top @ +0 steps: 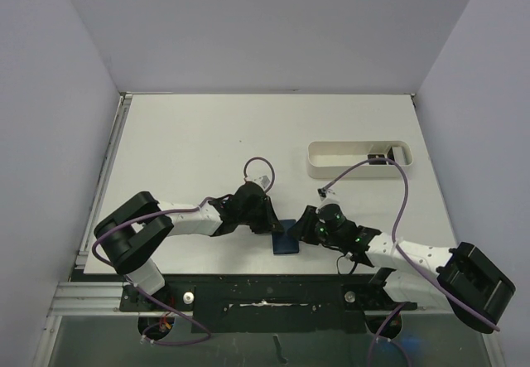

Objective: Put the credit cards into the card holder
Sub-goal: Close the card holder at the center of the board.

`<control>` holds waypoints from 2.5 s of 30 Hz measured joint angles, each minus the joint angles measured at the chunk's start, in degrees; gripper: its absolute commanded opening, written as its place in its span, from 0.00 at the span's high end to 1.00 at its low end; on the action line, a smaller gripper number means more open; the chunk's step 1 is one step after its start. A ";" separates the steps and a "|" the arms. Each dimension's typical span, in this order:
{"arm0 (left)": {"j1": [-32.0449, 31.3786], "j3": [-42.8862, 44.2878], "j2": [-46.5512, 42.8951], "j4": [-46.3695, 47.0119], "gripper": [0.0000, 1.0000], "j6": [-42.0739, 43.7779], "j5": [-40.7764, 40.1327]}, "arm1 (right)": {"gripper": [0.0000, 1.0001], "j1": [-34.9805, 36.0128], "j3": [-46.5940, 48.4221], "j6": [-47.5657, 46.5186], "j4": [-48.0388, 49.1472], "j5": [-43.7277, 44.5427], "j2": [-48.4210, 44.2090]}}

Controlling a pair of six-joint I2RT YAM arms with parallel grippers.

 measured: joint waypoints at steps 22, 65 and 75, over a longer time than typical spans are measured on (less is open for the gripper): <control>-0.07 0.00 0.04 0.02 0.96 -0.42 -0.15 | 0.78 -0.28 2.01 -0.94 -6.43 0.15 -3.96; -0.09 0.00 0.17 0.07 0.96 -0.61 -0.15 | 0.79 -1.84 5.99 -4.46 -6.21 -4.33 4.37; -0.09 0.00 0.17 0.07 0.96 -0.63 -0.15 | 0.80 -1.84 6.01 -4.50 -9.42 -3.41 1.38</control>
